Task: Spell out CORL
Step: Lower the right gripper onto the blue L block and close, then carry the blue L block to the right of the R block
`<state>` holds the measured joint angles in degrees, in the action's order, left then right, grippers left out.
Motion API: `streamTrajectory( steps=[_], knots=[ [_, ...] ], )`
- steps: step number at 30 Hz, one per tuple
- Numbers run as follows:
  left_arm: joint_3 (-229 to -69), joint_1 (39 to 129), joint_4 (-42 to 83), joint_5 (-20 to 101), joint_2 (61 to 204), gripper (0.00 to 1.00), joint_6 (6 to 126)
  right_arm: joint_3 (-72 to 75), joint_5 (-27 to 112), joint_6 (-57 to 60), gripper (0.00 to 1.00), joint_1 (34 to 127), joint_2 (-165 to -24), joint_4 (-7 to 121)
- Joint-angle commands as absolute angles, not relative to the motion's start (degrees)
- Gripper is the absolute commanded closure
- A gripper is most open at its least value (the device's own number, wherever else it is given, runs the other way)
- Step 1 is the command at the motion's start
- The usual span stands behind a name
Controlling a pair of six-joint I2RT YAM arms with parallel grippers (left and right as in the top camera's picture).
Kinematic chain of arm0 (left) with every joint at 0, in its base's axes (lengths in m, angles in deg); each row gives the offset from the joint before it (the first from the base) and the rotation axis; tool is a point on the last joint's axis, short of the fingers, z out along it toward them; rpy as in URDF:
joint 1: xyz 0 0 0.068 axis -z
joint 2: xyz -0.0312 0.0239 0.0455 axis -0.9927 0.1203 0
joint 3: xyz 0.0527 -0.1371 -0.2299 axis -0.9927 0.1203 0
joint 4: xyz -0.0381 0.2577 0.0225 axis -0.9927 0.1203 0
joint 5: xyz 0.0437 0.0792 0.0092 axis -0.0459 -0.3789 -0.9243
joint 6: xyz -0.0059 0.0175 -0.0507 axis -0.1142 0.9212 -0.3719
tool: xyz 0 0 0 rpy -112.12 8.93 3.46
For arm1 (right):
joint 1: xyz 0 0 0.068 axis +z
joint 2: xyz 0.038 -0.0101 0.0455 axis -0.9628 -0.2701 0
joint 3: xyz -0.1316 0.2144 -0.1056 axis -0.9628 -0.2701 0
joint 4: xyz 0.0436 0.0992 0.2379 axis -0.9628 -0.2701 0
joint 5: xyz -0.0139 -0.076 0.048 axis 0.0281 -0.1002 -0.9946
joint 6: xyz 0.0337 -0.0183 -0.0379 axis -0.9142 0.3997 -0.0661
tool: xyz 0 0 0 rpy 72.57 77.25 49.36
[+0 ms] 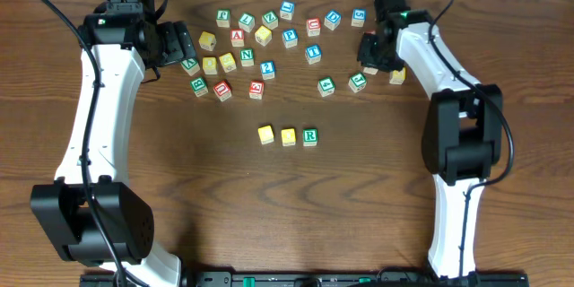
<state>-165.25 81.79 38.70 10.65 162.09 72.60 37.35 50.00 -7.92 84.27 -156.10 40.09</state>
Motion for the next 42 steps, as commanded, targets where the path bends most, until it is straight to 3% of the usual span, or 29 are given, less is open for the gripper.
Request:
streamTrajectory(
  steps=[1, 17, 32, 42],
  knots=[
    [-165.6, 81.6, 38.9, 9.9, 162.0, 0.03, 73.3, 37.5, 49.5, -6.2, 0.82, 84.5, -148.0, 37.8],
    [-165.6, 81.6, 38.9, 9.9, 162.0, 0.03, 73.3, 36.0, 50.4, -2.6, 0.83, 90.9, -140.9, 20.8],
    [-165.6, 81.6, 38.9, 9.9, 162.0, 0.03, 73.3, 20.6, 50.4, -2.8, 0.81, 99.9, -140.9, 28.1],
    [-165.6, 81.6, 39.1, 9.9, 162.0, 0.03, 72.7, 14.4, 49.9, -5.2, 0.80, 101.0, -140.9, 33.6]
  ],
)
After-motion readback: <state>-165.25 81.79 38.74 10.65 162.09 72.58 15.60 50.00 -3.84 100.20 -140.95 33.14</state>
